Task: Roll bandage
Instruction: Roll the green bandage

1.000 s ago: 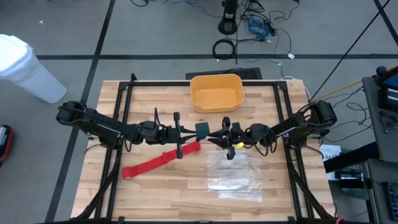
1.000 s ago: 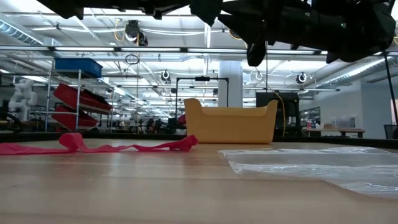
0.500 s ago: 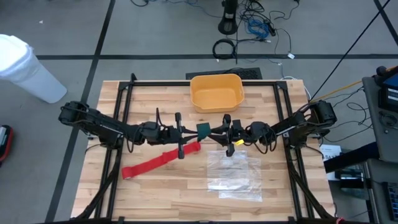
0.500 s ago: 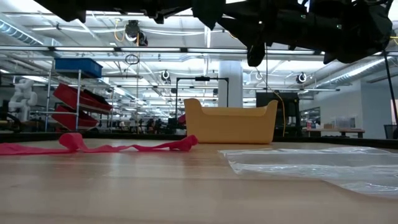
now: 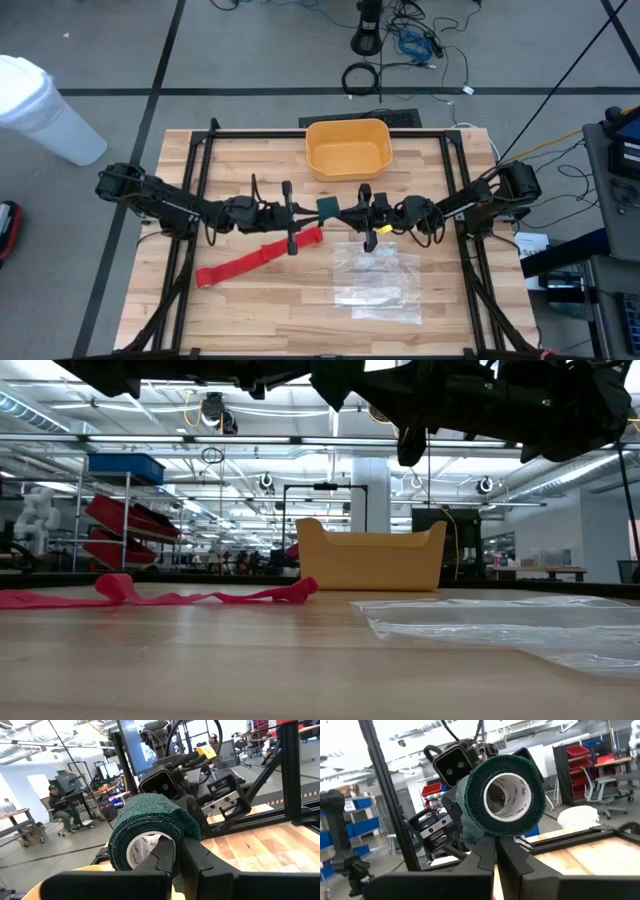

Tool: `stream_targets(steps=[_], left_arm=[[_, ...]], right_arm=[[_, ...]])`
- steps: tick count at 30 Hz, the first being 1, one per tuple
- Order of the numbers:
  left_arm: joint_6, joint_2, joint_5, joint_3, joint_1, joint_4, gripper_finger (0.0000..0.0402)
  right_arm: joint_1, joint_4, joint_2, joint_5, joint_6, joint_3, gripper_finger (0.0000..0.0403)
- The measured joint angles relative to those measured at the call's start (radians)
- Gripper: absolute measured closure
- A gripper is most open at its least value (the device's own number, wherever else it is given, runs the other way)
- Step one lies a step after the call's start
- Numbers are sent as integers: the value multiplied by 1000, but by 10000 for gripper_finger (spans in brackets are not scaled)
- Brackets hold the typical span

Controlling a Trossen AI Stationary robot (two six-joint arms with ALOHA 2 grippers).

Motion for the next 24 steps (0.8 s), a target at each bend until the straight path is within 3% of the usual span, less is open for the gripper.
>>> stream_targets(steps=[12, 16, 20, 24], left_arm=[[-1, 2, 30, 0, -2, 16, 388], [-27, 2, 33, 0, -2, 14, 388], [-271, 1, -8, 0, 0, 65, 388], [-523, -4, -23, 0, 22, 79, 388]], right_arm=[[-29, -165, 14, 75, 117, 1, 402], [-25, -175, 14, -66, -21, 0, 402], [35, -181, 14, -132, -132, 0, 402], [112, -193, 7, 14, -368, 0, 402]])
